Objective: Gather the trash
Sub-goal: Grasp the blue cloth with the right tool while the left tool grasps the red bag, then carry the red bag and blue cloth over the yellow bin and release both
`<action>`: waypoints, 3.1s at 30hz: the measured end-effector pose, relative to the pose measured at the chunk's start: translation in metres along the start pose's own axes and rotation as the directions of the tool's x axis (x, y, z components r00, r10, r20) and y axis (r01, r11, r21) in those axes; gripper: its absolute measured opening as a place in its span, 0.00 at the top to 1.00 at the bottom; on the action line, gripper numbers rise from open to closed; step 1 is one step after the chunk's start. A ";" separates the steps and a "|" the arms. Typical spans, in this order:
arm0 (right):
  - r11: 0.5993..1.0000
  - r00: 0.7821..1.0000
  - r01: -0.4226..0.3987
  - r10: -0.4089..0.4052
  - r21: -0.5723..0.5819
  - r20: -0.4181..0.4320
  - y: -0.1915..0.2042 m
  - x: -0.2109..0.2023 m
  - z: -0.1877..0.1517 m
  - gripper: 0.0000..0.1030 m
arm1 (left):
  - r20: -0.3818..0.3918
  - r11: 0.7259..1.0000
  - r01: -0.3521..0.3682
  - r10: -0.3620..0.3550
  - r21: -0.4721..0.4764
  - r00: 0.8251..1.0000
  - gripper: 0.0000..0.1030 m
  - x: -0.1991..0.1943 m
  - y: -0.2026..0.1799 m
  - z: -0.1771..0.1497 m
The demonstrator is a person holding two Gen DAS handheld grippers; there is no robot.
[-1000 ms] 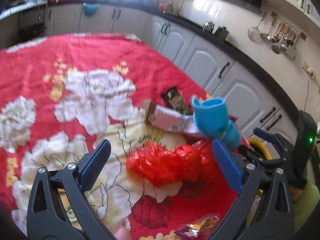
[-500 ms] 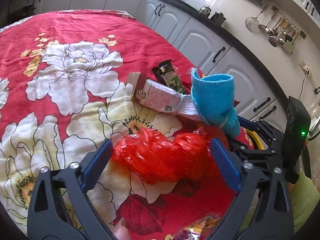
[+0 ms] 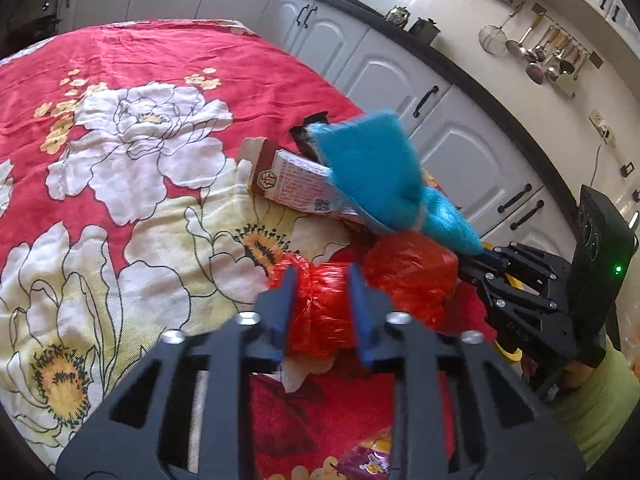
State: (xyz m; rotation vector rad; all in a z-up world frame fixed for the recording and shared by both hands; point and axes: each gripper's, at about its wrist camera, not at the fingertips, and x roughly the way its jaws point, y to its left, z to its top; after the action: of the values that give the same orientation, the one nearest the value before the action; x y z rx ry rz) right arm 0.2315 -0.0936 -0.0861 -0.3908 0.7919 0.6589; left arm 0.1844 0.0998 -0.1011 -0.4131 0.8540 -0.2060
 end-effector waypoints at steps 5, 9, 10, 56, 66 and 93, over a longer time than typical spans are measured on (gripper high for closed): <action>1.000 0.999 -0.019 0.019 -0.002 0.027 0.008 -0.011 0.000 0.94 | 0.024 1.000 0.007 -0.007 0.000 1.000 0.99 -0.009 -0.002 0.000; 0.998 0.997 -0.056 0.055 0.028 0.055 0.011 -0.023 0.001 0.96 | 0.056 1.000 -0.002 0.002 0.005 0.998 1.00 -0.022 -0.003 0.002; 0.997 0.996 -0.067 0.065 0.035 0.060 0.011 -0.025 0.001 0.96 | 0.062 1.000 -0.001 0.001 0.006 0.998 1.00 -0.025 -0.003 0.002; 0.983 0.907 -0.129 0.065 0.129 0.416 -0.023 -0.163 0.034 0.99 | 0.272 0.980 0.104 -0.147 0.169 0.951 1.00 -0.105 -0.103 0.047; 0.984 0.882 -0.093 0.011 0.151 0.471 -0.042 -0.203 0.025 0.99 | 0.268 0.963 0.148 -0.207 0.224 0.941 1.00 -0.103 -0.139 0.056; 0.904 0.866 0.092 -0.280 0.418 0.415 -0.161 -0.277 -0.093 0.99 | 0.063 0.851 0.312 -0.371 0.423 0.927 1.00 -0.005 -0.307 0.036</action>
State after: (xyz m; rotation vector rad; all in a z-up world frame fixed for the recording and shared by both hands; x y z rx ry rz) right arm 0.1468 -0.3724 0.0771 0.0593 0.3940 0.3705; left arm 0.2051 -0.1651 0.0562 -0.1801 0.5688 -0.6685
